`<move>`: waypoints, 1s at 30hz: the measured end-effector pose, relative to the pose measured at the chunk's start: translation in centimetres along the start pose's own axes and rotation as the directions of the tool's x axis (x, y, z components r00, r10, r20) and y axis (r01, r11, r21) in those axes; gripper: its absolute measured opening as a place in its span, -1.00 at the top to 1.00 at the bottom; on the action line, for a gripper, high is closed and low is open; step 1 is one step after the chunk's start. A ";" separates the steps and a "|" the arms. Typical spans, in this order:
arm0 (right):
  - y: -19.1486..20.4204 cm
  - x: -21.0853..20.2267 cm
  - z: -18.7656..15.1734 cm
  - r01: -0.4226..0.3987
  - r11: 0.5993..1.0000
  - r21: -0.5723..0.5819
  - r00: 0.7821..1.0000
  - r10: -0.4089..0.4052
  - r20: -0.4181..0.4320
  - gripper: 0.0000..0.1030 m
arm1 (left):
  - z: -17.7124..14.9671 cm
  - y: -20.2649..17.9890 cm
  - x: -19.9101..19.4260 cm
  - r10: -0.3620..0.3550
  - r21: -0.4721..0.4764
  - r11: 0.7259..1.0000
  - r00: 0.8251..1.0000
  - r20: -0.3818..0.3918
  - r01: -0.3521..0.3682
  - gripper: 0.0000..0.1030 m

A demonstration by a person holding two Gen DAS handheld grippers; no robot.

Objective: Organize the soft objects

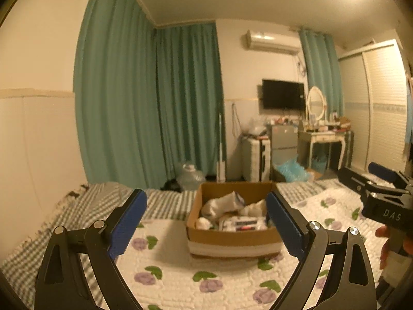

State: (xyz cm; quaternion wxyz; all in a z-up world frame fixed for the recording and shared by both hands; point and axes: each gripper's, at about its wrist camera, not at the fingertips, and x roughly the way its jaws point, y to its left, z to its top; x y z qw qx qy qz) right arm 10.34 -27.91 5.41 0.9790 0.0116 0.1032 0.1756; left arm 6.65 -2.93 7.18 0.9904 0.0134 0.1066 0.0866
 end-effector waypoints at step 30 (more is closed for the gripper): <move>0.8 1.6 -1.7 0.011 0.999 -0.049 0.998 -0.014 -0.065 -0.99 | -1.4 1.2 1.0 -0.024 -0.038 0.999 0.996 -0.082 0.021 -0.85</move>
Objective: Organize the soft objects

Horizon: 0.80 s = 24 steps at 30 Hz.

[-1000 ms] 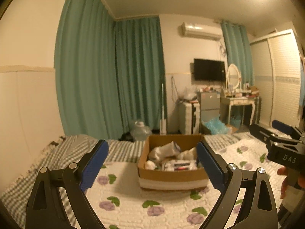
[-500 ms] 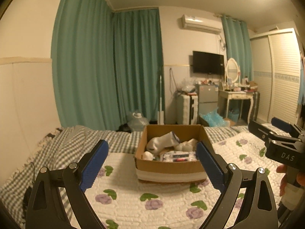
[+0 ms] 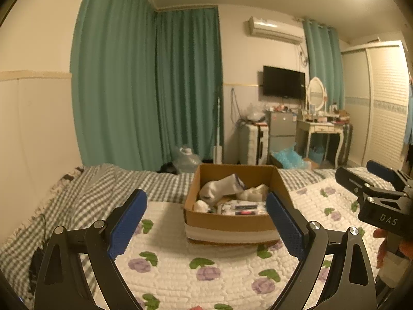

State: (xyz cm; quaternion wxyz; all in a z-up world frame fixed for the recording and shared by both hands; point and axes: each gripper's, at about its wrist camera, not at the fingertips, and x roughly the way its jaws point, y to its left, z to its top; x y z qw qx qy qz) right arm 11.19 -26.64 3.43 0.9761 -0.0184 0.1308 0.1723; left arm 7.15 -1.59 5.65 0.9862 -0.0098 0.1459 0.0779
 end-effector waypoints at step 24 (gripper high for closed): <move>1.5 0.8 -0.2 -0.035 0.999 -0.022 0.999 0.035 -0.014 -0.99 | -0.3 -0.6 -0.4 0.019 0.032 0.999 1.000 -0.004 -0.019 -0.85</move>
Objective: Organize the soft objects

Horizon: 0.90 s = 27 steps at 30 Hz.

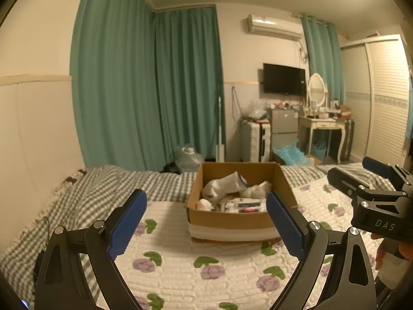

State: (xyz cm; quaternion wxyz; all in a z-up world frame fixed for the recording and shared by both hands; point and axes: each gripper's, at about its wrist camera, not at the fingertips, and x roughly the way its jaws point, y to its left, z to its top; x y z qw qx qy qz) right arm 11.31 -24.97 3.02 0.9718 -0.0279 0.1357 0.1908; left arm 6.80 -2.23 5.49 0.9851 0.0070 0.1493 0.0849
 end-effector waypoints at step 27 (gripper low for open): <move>0.0 0.3 -0.1 0.002 1.000 0.008 1.000 -0.002 -0.006 -0.99 | -0.1 0.2 0.0 0.001 -0.002 1.000 1.000 -0.007 -0.001 -0.84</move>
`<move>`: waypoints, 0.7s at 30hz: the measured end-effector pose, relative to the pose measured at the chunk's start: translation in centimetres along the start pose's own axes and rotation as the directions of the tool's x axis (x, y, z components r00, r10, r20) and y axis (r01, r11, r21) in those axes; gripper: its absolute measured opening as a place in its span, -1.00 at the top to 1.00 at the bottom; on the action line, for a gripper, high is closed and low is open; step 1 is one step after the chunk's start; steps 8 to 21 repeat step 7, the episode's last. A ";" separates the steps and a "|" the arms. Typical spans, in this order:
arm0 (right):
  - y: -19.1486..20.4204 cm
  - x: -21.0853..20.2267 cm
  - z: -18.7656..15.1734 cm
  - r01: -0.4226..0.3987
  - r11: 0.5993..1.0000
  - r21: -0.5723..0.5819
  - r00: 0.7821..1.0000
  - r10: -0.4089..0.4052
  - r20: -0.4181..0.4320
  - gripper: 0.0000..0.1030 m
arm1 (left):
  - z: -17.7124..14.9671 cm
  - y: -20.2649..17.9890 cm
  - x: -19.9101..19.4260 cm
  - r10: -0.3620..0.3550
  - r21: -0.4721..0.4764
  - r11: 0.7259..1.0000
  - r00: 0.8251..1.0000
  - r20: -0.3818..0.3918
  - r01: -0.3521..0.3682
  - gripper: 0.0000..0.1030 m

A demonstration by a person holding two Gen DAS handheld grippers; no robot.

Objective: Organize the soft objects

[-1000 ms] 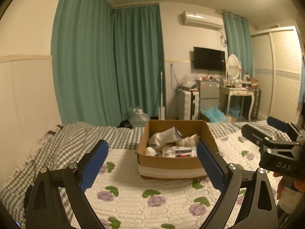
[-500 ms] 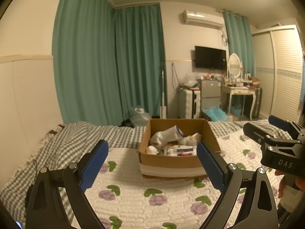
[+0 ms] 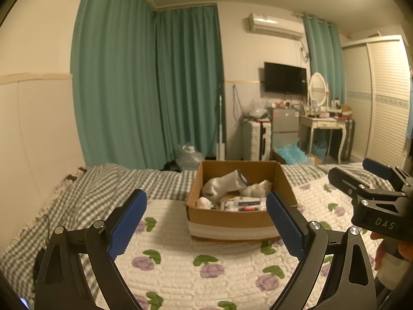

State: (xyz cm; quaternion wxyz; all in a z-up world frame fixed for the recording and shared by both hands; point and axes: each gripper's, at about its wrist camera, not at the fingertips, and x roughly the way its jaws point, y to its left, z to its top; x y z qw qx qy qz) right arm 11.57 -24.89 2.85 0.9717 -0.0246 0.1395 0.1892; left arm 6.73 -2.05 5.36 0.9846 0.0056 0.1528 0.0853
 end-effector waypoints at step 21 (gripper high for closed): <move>0.1 0.2 -0.2 -0.001 1.000 0.004 1.000 0.001 -0.003 -0.99 | 0.0 -0.8 -0.3 0.003 0.008 1.000 1.000 0.001 -0.003 -0.85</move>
